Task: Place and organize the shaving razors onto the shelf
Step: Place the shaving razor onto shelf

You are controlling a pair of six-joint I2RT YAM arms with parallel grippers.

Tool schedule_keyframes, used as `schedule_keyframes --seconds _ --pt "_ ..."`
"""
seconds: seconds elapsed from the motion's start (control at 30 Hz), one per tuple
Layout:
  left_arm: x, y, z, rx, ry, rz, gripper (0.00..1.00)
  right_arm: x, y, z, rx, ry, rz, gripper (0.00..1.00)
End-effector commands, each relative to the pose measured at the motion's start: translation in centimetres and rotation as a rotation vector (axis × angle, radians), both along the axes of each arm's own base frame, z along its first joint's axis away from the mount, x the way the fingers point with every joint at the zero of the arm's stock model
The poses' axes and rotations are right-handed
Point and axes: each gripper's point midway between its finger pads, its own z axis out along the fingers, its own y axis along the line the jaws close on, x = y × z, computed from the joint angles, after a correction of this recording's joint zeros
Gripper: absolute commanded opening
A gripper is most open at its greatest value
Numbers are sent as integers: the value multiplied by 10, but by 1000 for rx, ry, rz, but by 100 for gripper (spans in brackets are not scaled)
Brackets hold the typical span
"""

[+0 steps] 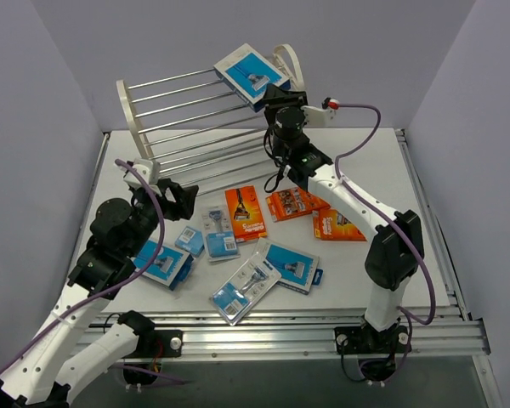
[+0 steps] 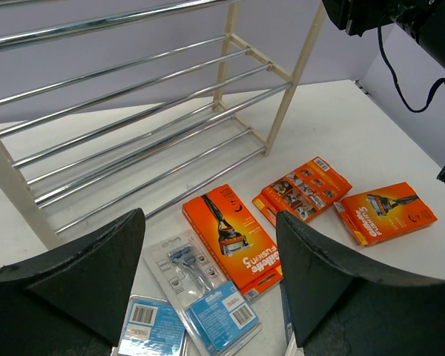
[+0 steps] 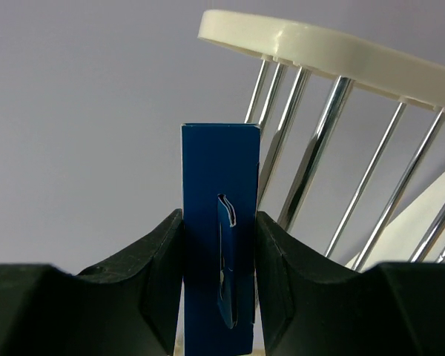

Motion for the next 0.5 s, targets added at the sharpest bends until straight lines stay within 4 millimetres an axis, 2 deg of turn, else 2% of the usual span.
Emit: schedule_keyframes --seconds 0.0,0.3,0.47 --pt "0 0 6 -7 -14 11 80 -5 -30 40 177 -114 -139 0" --pt "-2 -5 4 -2 -8 -7 80 0 -45 31 213 -99 -196 0" --pt "-2 -8 3 1 -2 -15 80 7 -46 26 226 -82 -200 0"
